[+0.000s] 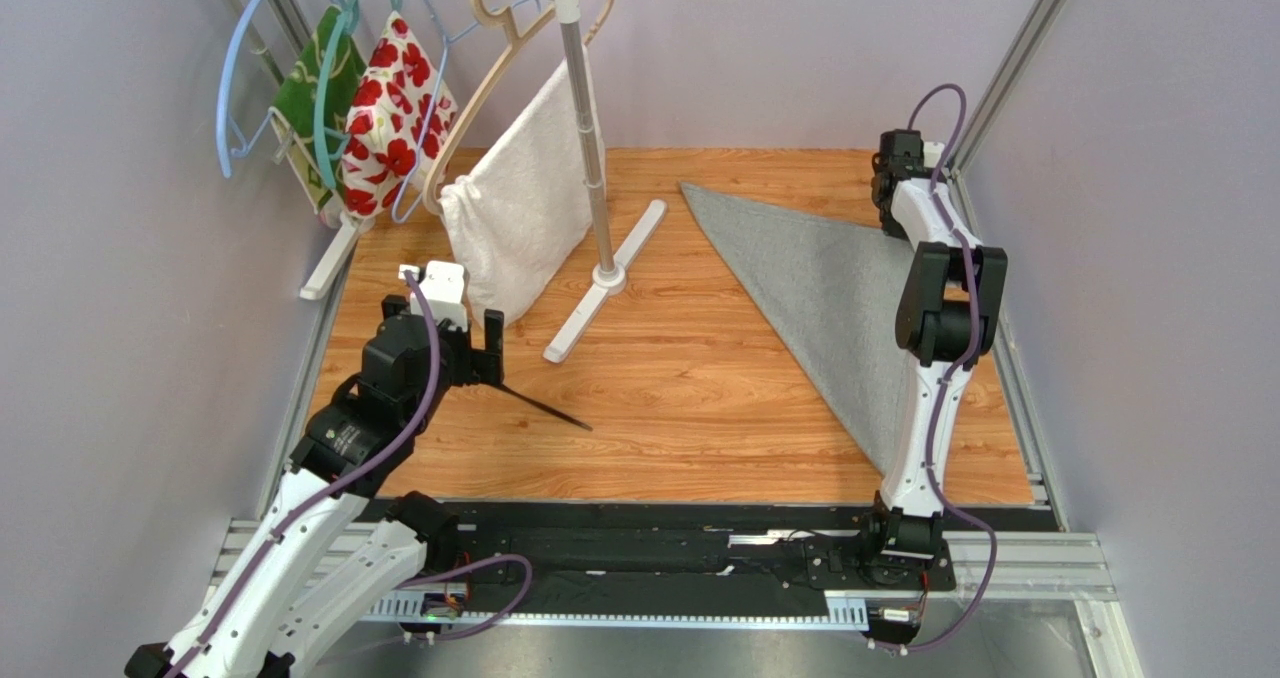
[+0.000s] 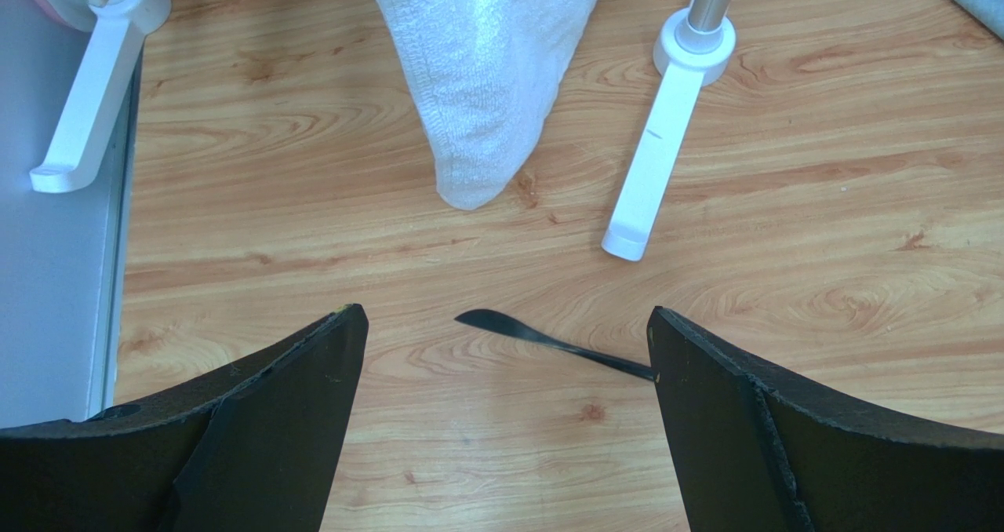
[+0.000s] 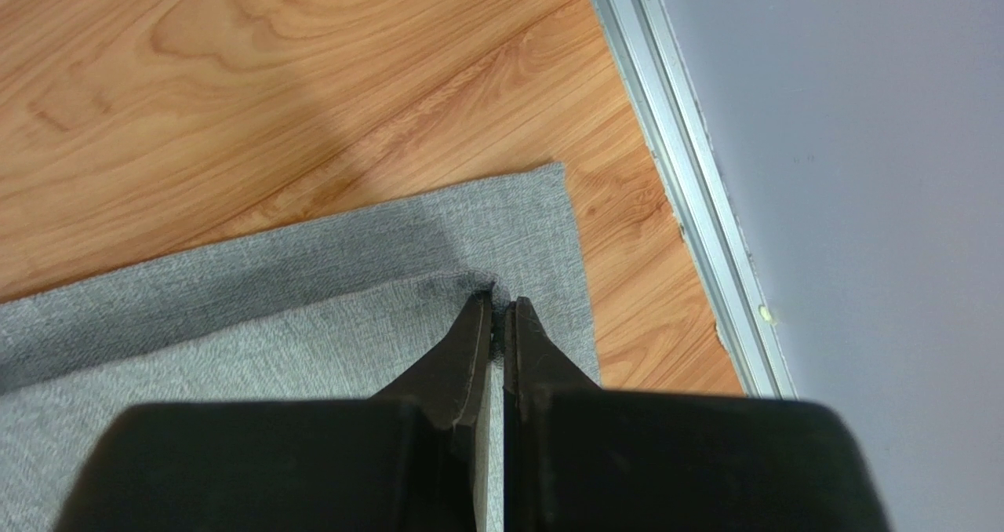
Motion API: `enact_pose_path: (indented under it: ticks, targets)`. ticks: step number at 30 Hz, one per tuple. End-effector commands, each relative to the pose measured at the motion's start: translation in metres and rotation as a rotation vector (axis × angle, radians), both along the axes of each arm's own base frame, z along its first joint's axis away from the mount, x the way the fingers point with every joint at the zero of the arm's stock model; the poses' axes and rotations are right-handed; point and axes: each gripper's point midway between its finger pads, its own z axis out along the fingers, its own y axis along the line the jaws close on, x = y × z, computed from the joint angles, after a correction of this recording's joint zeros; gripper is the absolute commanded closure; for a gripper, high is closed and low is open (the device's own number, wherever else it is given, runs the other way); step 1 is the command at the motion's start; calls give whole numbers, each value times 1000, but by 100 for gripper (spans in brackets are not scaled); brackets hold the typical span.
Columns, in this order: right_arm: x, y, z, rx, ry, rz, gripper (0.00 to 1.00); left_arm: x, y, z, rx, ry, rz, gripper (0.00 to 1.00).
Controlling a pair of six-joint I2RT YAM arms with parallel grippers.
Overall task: Fold the napkin, place the utensils inside, and roll it up
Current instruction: Fold the napkin
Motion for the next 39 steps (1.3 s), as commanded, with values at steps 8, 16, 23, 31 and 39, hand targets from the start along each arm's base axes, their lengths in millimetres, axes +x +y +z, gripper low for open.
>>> enact_pose_path:
  ticks: [8,16,23,31,39]
  targets:
    - [17,-19,18,9,-91,-30,100,4,2,1,21,-11,7,2]
    - [21,-23,11,-1,-84,-32,100,4,2,-1,23,-7,10,2]
    - [27,-24,8,0,-86,-19,100,5,2,-1,26,-5,9,2]
    - [31,-26,9,-8,-93,-23,100,5,2,-2,31,0,12,2]
    - [29,-31,8,-21,-87,-35,100,5,2,-3,32,4,12,2]
